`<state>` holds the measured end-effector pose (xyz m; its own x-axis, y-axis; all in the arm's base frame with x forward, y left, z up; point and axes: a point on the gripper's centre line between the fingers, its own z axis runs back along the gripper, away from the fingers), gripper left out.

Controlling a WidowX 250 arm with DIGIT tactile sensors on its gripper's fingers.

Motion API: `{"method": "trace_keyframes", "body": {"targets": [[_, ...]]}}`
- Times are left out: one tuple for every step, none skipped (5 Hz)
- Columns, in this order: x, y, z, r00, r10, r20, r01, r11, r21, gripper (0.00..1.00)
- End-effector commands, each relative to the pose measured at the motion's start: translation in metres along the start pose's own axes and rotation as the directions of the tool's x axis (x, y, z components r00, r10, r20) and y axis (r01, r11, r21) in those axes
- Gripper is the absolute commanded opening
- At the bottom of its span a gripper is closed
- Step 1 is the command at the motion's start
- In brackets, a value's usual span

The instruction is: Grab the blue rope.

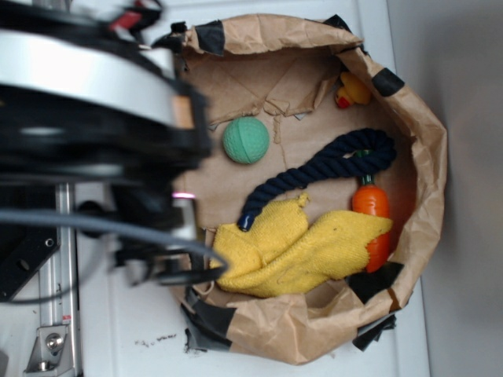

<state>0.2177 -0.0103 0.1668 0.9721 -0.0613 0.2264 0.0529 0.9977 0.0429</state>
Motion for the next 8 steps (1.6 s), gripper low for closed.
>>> {"method": "trace_keyframes", "body": {"targets": [[0.047,0.005,-0.084,0.992,-0.062,-0.109,0.066,0.997,0.034,1.0],[0.047,-0.004,-0.113,0.983,-0.081,-0.166,0.087,0.996,0.03,1.0],[0.04,-0.007,-0.132,0.974,-0.061,-0.218,0.072,0.996,0.046,1.0],[0.047,-0.003,-0.147,0.966,-0.089,-0.241,0.104,0.993,0.049,1.0],[0.063,0.01,-0.153,0.967,-0.077,-0.243,0.087,0.996,0.03,1.0],[0.065,0.02,-0.159,0.965,-0.003,-0.262,0.009,1.0,0.022,0.0],[0.057,0.022,-0.153,0.964,0.005,-0.266,0.006,0.999,0.038,0.0],[0.052,0.022,-0.135,0.966,0.036,-0.256,-0.023,0.998,0.051,0.0]]}}
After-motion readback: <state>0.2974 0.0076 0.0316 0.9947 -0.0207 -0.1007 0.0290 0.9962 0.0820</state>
